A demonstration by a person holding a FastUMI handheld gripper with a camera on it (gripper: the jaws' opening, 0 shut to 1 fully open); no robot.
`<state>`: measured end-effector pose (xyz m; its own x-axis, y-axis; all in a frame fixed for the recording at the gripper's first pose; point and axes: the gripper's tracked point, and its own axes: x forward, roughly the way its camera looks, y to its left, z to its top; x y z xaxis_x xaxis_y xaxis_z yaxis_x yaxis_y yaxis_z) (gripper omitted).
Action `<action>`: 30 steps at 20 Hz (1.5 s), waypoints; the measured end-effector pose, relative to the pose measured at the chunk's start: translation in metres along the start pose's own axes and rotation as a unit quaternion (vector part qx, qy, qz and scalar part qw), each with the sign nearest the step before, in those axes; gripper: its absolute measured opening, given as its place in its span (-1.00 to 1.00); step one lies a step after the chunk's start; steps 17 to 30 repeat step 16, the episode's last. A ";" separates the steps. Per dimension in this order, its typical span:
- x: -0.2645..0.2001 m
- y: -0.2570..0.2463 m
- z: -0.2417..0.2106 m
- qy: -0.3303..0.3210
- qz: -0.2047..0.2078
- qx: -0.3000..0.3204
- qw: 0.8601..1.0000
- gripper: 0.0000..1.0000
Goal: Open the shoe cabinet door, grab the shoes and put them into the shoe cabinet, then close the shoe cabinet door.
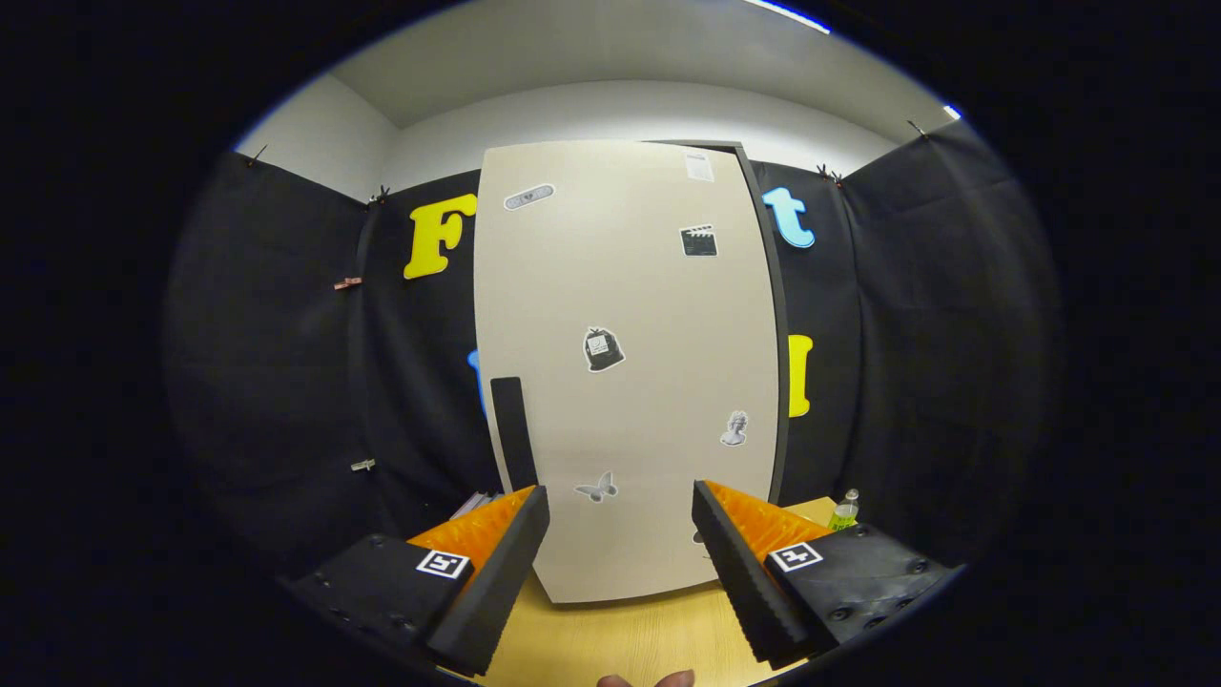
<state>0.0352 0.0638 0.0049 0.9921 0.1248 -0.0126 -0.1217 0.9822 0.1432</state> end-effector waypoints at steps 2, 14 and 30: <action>0.000 0.000 0.000 0.000 0.000 0.001 1.000 0.96; 0.000 -0.001 -0.001 -0.002 -0.004 0.000 1.000 0.96; 0.000 -0.002 -0.002 -0.001 -0.004 0.002 1.000 0.96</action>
